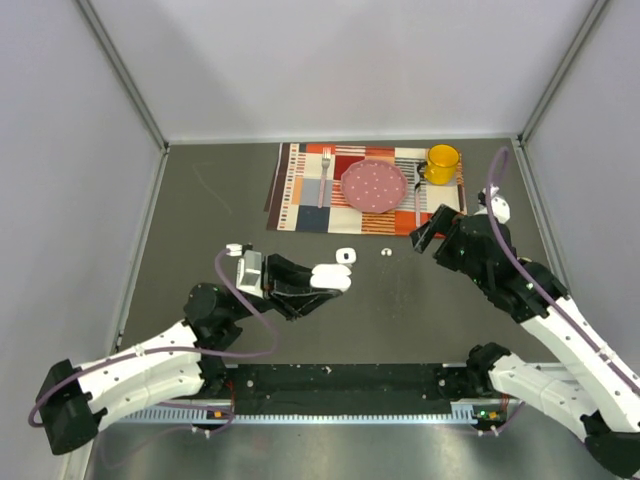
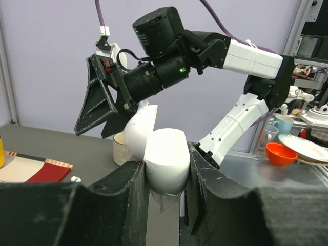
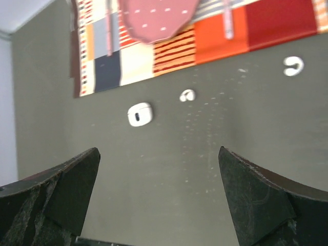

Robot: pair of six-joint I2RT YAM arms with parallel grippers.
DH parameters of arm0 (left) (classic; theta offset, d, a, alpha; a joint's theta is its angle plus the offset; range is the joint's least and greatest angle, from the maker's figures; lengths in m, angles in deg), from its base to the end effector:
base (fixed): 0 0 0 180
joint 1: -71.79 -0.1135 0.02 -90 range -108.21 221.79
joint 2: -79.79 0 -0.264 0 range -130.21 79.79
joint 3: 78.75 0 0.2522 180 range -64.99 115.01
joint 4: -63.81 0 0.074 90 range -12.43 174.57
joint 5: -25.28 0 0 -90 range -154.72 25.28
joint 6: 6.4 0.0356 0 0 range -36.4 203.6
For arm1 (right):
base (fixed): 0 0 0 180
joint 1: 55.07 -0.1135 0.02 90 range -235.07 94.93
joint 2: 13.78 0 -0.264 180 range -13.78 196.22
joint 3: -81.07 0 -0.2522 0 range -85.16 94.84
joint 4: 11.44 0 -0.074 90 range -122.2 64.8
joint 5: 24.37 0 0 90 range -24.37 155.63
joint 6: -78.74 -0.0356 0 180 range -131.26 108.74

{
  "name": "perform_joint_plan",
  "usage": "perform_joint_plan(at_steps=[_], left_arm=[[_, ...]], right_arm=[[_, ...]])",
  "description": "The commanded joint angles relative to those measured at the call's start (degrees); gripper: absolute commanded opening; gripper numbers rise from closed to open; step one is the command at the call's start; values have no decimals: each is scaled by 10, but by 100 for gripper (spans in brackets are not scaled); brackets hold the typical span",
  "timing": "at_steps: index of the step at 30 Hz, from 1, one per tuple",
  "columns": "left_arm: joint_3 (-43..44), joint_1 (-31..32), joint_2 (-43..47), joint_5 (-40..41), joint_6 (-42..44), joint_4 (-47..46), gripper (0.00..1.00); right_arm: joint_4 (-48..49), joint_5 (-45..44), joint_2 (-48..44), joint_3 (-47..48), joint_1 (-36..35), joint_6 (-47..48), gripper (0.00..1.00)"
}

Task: Insert the wireless bluetooth earbuds into the charging case
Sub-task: Pick up the right earbud from the center of the board.

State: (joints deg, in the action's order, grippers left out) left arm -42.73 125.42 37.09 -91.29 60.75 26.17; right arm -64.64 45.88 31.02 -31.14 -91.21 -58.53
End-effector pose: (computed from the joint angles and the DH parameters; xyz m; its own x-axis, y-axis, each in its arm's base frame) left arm 0.0863 -0.1441 0.3176 -0.0869 -0.4677 -0.8796 0.9917 0.0433 -0.1209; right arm 0.1345 0.0833 0.3439 -0.5102 0.4835 -0.7113 0.0819 0.8506 0.5194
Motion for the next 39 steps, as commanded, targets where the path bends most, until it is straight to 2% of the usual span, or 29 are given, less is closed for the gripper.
perform_joint_plan(at_steps=[1,2,7,9,10,14,22,39], left_arm=[[2,3,17,9,9,2,0],[1,2,19,11,10,4,0],[0,3,37,12,16,21,0],[-2,3,45,13,20,25,0],[-4,2,46,13,21,25,0],[-6,2,56,13,27,32,0],[-8,2,79,21,36,59,0],[-7,3,104,38,54,102,0]], right_arm=[[-34,28,16,1,79,0,98],[-34,41,22,-1,94,9,94],[-26,84,56,-32,209,36,88],[-6,120,73,-53,237,48,79],[1,138,79,-59,271,51,77],[47,195,113,-94,326,60,69],[100,170,190,-101,354,86,55],[190,164,354,-68,388,129,39]])
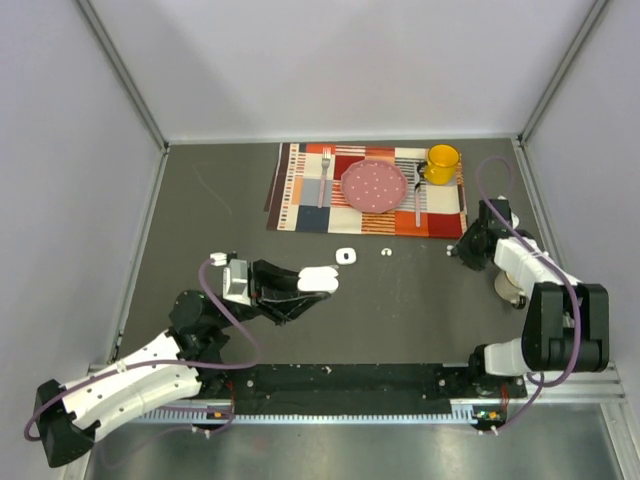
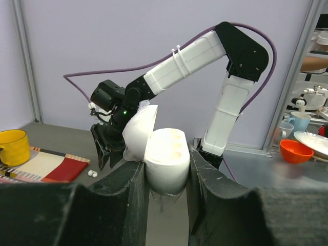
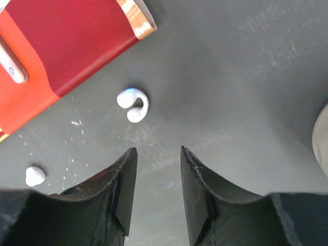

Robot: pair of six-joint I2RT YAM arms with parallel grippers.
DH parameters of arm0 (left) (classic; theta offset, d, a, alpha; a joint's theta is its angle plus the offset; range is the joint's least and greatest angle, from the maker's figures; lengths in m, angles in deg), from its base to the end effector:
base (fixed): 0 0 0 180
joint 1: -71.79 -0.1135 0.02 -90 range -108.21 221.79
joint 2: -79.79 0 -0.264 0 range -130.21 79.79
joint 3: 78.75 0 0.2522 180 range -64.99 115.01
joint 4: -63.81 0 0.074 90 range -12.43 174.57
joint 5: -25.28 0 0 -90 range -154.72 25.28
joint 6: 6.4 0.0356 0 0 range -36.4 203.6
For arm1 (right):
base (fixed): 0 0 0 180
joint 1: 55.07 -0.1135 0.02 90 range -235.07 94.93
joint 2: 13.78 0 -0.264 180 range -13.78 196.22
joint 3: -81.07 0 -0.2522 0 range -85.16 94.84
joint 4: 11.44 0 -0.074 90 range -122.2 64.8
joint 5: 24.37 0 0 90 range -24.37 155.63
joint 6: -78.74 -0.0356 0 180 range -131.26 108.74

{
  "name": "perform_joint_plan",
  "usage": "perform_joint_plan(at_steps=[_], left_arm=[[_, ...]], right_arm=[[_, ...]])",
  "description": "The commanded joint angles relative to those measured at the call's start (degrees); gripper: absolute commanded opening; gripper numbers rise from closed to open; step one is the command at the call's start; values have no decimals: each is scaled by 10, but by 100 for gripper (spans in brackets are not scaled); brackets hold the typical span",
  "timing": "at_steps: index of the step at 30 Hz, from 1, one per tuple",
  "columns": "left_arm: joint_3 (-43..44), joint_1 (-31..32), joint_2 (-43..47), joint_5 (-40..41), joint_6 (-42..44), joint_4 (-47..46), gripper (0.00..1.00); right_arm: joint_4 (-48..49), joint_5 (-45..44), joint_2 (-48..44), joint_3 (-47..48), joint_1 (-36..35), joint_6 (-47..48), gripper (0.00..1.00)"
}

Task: Insert the wireless bluetooth earbuds into the charging case
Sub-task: Pick up the right earbud from the center of the board.

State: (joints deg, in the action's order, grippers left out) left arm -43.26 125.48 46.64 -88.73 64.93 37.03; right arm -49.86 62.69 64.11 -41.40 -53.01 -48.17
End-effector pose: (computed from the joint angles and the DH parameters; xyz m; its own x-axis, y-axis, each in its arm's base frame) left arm 0.0736 -0.1246 0.3200 -0.0300 -0.4530 -0.8910 0.9890 0.1156 -0.0921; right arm 0.2576 -0.0111 0.1902 -0.6458 0.6234 -0.4408 0.5632 0.7788 0.2762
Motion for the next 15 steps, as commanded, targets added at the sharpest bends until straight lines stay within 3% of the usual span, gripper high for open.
perform_joint_plan(at_steps=[1,15], left_arm=[[-2,1,8,12,12,-6,0],[3,2,2,19,10,2,0]], right_arm=[[45,-3,29,35,7,26,39],[100,28,75,40,23,36,38]])
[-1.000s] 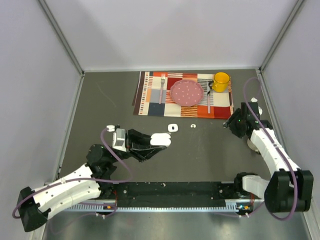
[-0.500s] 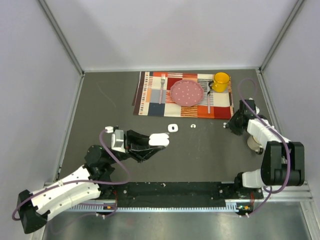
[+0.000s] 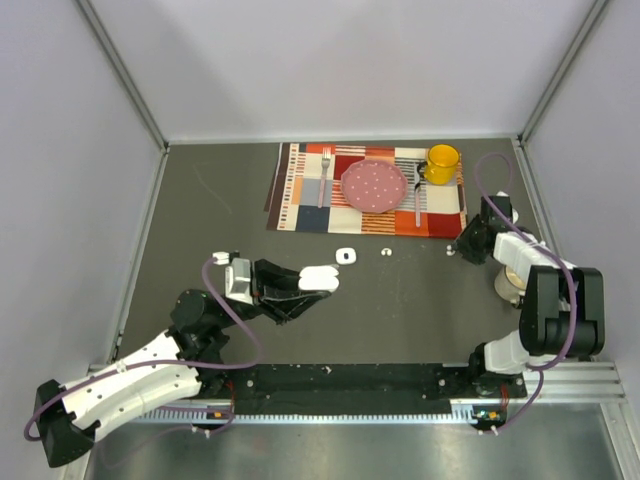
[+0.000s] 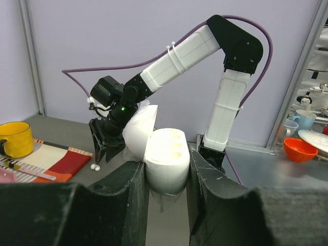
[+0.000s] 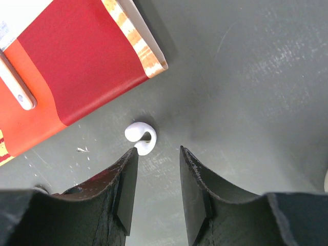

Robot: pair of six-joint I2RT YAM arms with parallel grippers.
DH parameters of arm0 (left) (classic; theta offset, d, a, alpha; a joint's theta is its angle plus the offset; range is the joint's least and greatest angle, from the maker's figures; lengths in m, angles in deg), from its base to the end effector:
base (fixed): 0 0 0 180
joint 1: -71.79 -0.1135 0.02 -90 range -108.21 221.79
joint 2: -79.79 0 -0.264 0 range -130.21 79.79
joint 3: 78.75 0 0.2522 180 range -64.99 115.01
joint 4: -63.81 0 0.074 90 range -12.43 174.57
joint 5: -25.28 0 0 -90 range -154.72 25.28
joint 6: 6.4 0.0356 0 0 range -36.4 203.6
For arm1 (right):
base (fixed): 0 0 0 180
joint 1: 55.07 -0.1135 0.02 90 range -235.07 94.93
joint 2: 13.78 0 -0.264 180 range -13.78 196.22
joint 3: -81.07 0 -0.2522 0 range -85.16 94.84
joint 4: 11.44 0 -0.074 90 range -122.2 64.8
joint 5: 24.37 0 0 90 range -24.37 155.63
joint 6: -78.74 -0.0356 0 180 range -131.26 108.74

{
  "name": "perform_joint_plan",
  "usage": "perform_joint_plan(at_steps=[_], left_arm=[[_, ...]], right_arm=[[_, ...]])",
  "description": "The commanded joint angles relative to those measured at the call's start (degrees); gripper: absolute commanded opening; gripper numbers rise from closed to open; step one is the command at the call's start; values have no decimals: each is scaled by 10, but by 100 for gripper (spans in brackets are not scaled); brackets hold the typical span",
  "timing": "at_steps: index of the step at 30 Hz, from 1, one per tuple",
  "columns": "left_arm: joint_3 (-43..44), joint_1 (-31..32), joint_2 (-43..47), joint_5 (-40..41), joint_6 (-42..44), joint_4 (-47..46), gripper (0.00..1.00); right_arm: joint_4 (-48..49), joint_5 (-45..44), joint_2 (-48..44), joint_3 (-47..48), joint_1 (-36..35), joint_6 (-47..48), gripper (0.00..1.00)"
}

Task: Insert the wireless bluetooth earbuds into the charging case
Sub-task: Pick up the right earbud from the center of the board.

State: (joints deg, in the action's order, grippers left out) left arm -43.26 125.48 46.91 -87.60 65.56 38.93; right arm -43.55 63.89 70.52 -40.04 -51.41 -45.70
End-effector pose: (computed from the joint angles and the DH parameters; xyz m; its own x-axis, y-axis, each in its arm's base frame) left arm 0.0747 -0.1250 0.3176 -0.0333 -0.4366 -0.8991 0.9848 0.1393 -0.1041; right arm 0.2798 -0.0190 0.1755 -0.6490 0.6080 -0.4574 0.5421 0.7913 0.2826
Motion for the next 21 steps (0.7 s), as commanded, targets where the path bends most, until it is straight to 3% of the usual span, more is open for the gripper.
perform_joint_plan(at_steps=[1,12,21], left_arm=[[4,2,-2,7,3,-17,0],[8,1,-12,5,1,-17,0],[9,1,-17,7,2,-17,0]], right_arm=[[40,15,12,25,8,11,38],[49,13,39,22,8,12,37],[66,52,53,19,8,17,28]])
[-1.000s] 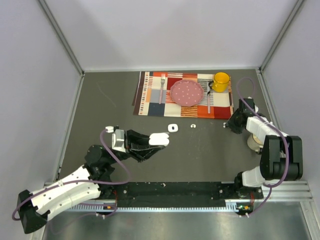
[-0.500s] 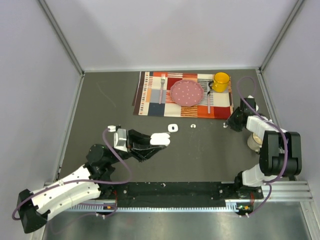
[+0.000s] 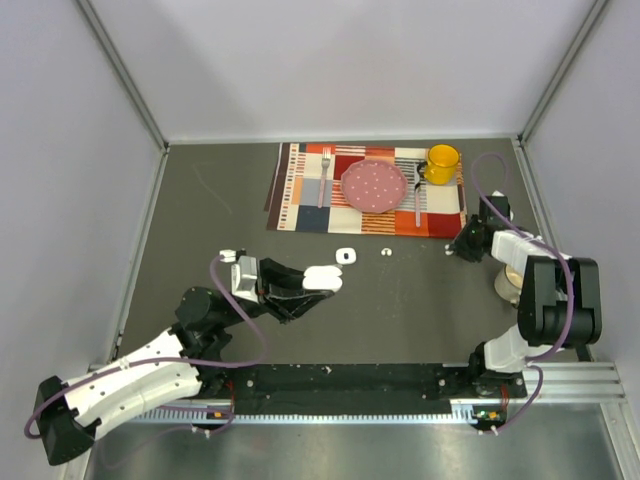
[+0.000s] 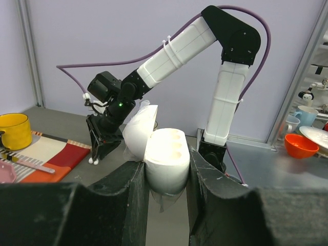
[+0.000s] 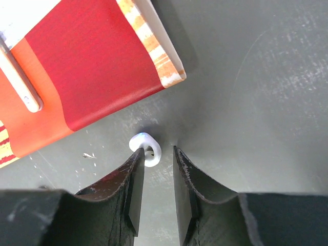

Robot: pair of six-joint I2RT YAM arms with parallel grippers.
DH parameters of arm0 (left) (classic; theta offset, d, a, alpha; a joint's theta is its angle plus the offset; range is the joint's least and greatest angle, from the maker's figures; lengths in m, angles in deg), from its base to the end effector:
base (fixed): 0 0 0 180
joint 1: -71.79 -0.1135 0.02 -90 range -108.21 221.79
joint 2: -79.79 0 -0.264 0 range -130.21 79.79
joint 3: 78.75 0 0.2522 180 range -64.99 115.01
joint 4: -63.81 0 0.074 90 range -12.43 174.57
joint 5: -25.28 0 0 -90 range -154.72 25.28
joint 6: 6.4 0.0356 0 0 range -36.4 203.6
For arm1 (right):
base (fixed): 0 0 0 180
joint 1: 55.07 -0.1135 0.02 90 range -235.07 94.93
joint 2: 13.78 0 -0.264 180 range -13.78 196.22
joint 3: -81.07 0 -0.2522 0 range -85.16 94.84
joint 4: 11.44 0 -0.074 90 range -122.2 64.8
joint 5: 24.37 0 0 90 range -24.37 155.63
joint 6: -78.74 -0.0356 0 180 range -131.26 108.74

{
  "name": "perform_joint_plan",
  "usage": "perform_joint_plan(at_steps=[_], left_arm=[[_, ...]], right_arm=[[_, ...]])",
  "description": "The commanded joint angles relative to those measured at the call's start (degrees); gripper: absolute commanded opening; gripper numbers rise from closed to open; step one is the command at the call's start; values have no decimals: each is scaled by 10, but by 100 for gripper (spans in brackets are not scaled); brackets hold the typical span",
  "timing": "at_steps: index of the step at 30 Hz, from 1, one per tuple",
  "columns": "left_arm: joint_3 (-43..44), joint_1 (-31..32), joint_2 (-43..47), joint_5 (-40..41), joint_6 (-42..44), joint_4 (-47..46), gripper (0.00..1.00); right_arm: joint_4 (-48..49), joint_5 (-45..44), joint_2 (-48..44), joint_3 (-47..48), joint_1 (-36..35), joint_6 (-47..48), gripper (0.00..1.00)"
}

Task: Insert the wireless bluetooth earbuds into the charging case
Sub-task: Pick up the right earbud from the center of the board.

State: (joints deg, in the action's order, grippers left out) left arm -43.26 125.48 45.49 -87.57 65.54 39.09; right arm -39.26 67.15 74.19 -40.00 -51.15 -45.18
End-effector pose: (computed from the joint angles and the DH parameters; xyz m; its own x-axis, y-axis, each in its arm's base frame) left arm 0.0778 -0.1292 0.3142 -0.0483 -0.4167 -0.9078 0.9829 0.1420 -0.1175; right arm 0.2904 -0.0190 0.1631 -0.6631 0.6046 -0.4413 0.5109 0.7965 0.3235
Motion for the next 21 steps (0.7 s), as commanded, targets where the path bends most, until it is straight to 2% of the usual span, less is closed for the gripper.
perform_joint_plan(at_steps=[1,12,21], left_arm=[[9,2,-5,7,2,-19,0],[9,2,-11,10,1,-19,0],[12,2,-22,7,-5,-22,0]], right_arm=[[24,26,17,19,6,11,28],[30,33,24,20,6,31,19],[29,45,19,16,6,45,20]])
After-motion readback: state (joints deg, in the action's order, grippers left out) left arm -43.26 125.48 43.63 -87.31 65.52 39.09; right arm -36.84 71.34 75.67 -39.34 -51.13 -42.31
